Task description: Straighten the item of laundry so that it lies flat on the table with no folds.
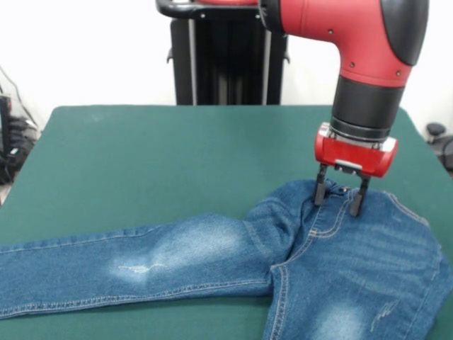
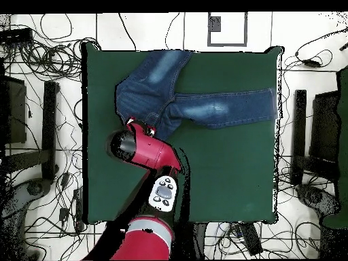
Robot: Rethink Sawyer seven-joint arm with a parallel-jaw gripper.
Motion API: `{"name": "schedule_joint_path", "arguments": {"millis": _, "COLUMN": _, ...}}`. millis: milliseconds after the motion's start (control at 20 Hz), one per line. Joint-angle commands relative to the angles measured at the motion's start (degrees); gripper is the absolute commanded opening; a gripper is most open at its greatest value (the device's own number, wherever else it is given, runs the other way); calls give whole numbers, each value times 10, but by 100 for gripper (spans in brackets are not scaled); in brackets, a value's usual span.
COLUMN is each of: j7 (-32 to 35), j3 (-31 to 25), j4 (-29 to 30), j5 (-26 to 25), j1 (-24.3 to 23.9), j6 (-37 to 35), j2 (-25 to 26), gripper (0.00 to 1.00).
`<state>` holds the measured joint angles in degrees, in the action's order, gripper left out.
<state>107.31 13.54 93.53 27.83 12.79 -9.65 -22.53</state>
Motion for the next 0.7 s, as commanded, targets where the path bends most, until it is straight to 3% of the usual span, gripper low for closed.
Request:
{"name": "schedule_joint_path", "arguments": {"millis": 50, "j7": 128, "j3": -72, "j4": 51, "j5": 4, "j1": -2, "j6": 28, "j2": 41, "gripper": 100}}
{"name": "schedule_joint_path", "arguments": {"millis": 700, "j7": 113, "j3": -79, "j4": 51, "j5": -4, "j1": -14, "j6": 23, "j2": 41, "gripper": 100}}
